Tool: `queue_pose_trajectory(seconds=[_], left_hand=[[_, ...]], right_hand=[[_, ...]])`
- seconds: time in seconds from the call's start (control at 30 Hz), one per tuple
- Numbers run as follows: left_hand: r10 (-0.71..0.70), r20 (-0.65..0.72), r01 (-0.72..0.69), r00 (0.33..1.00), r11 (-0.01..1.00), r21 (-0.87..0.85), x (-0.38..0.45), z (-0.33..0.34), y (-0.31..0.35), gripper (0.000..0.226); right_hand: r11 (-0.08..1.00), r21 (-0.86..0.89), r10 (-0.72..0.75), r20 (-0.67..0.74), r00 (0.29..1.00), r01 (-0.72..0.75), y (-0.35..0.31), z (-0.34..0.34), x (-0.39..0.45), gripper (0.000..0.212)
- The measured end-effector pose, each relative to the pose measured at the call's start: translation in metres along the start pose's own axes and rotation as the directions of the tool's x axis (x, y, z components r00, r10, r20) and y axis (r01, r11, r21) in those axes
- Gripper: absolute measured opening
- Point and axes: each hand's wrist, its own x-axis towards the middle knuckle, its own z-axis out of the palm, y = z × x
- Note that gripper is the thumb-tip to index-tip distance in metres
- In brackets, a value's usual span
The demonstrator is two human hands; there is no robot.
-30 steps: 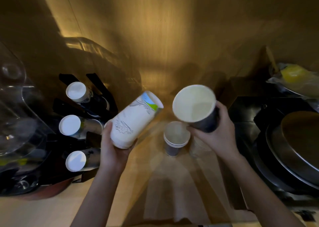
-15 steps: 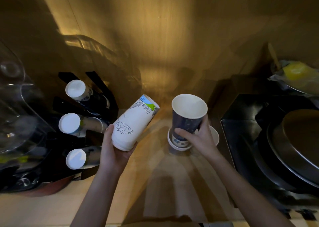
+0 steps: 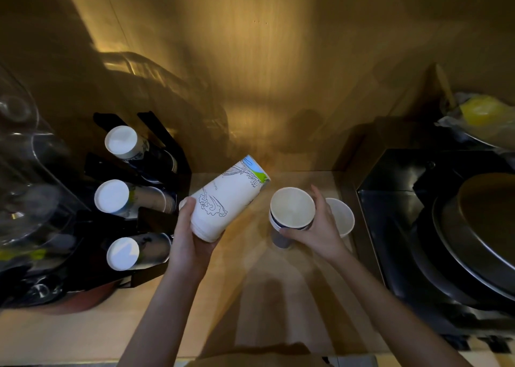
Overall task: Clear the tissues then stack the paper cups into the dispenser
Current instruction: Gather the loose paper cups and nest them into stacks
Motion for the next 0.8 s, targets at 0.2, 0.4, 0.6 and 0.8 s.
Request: queue_pose_trajectory(seconds=[0.2,0.4,0.6,0.8], left_hand=[[0.203,-0.031,-0.194,0.979,0.965,0.176,-0.005,0.009,-0.005,0.055],[0.257,0.101,-0.276,0.961,0.922,0.273,-0.008,0.029,-0.007,0.066],[0.244,0.100,-0.262,0.965,0.929,0.261,-0.007,0.048,-0.002,0.062],[0.180,0.101,-0.199,0.978,0.955,0.218,0.004,0.043,0.020,0.059]], right_hand=[[0.971,-0.208,-0.094,0.130,0.987,0.120,-0.016,-0.015,-0.004,0.115],[0.875,-0.222,-0.409,0.133,0.903,0.429,-0.057,-0.031,-0.020,0.114],[0.928,-0.104,-0.350,0.083,0.933,0.358,-0.057,-0.040,-0.029,0.074],[0.958,0.000,-0.288,-0.046,0.957,0.288,-0.033,-0.067,-0.037,0.073]])
